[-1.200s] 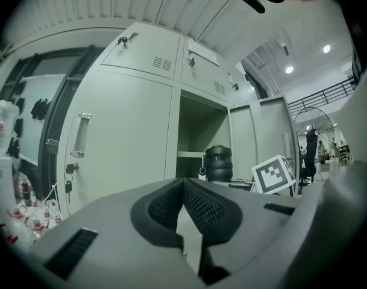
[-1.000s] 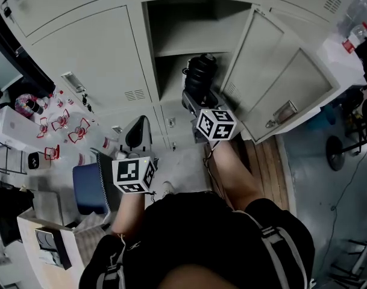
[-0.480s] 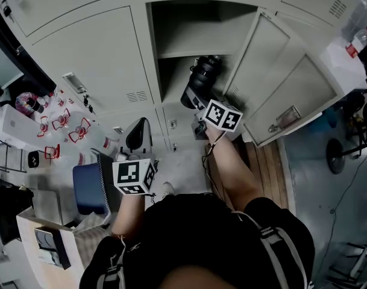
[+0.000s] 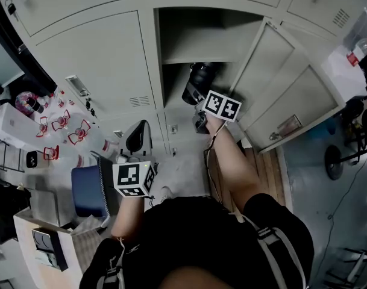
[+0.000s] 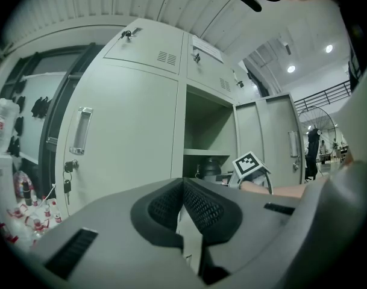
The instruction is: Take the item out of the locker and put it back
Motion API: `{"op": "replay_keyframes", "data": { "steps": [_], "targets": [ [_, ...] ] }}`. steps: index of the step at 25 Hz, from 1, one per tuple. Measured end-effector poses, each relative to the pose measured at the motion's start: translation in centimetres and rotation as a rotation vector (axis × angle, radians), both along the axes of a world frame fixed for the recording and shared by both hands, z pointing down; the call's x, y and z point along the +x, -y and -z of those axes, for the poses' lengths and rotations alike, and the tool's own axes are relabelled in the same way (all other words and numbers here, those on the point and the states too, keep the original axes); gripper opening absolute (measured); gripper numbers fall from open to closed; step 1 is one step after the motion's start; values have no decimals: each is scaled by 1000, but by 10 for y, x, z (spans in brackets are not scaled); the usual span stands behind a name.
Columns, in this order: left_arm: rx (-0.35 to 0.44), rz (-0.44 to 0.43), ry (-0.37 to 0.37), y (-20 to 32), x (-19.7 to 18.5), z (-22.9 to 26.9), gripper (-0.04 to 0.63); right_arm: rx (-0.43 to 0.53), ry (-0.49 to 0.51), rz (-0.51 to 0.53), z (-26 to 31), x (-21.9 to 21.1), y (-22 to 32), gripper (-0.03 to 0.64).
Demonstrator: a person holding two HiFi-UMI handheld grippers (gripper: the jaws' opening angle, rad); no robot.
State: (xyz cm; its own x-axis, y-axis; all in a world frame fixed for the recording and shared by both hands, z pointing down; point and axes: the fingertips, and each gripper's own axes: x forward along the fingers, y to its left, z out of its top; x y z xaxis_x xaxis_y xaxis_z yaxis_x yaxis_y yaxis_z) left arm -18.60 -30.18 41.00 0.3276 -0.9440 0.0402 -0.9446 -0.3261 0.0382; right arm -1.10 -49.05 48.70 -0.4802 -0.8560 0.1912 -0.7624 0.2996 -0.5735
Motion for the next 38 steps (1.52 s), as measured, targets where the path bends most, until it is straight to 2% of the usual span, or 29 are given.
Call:
{"op": "replay_keyframes", "data": {
  "steps": [5,8,12,18,29,32,35,38],
  "targets": [
    [0,5,-1,3,-5,1,12,1,-56,-13,6,1,25,367],
    [-14,4,1,4,-7,-1,12,15,-148,-24,5,-1,38,367],
    [5,2,-6,7,-7,4,12,50,-302,-24,-2,-5,43,367],
    [7,-7,-11,9,-5,3,12,128,-385,8,-3,-17,36,367],
    [1,-45,-11,4,7,-1,12,161,-432,19,-9,-18,20,367],
    [3,-45,-12,2,6,-1,12,172,-420,4,-9,-18,20,368],
    [3,-45,-11,0,5,-2,12,160,-404,0,-16,-19,19,370],
    [9,-50,-8,-2,6,0,12,152,-431,4,-22,-21,16,362]
  ]
}}
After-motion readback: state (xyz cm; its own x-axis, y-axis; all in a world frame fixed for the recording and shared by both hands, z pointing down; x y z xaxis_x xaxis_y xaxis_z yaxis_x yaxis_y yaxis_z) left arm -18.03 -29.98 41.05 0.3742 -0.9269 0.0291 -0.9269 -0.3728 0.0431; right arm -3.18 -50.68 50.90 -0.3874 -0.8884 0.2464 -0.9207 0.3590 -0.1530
